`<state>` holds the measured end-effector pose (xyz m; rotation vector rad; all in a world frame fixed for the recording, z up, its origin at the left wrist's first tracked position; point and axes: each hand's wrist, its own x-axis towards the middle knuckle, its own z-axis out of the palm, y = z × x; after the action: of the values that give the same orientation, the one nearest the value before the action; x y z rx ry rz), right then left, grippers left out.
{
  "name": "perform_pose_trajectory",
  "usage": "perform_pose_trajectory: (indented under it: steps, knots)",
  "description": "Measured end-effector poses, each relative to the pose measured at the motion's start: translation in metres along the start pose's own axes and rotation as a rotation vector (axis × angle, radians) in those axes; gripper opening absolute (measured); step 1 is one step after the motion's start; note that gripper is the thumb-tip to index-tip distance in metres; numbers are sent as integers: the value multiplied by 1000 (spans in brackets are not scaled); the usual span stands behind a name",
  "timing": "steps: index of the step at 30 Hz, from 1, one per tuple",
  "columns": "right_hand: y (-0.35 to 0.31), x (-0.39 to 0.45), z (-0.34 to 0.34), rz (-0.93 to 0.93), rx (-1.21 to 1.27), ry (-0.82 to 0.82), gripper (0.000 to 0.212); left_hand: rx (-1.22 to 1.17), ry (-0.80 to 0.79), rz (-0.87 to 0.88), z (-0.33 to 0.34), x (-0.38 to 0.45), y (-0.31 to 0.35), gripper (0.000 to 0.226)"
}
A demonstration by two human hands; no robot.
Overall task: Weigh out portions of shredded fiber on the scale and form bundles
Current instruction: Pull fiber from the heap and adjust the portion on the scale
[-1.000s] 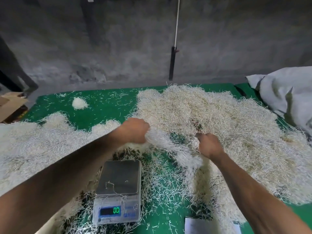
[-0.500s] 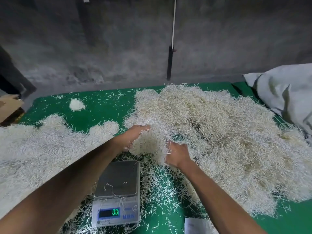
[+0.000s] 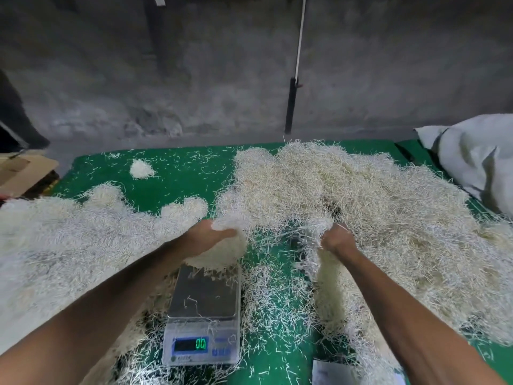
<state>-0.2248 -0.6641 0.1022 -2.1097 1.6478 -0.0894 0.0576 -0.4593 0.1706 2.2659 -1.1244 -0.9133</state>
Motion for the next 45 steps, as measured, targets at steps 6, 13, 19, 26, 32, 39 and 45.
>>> perform_pose_trajectory:
  steps: [6, 13, 19, 26, 32, 39, 45]
  knots:
    - [-27, -9, -14, -51, 64, -198, 51, -350, 48, -167, 13, -1, 16, 134]
    - [-42, -32, -46, -112, -309, 86, 19, -866, -87, -95, -3, -26, 9, 62]
    - [-46, -46, -44, 39, 597, -245, 56, -1072, 23, -107, -21, -44, -6, 65]
    - [-99, -111, -22, -490, 214, -70, 68, -933, 13, -114, -27, -68, -8, 86]
    - [-161, -164, 4, -429, 586, -476, 61, -1066, -95, -78, -42, -88, -14, 82]
    - [-195, -192, 5, -152, 1248, -629, 48, -826, 96, -83, -37, -114, -37, 90]
    - [-192, -197, 39, -202, 914, -372, 47, -934, 20, -64, -20, -134, -75, 126]
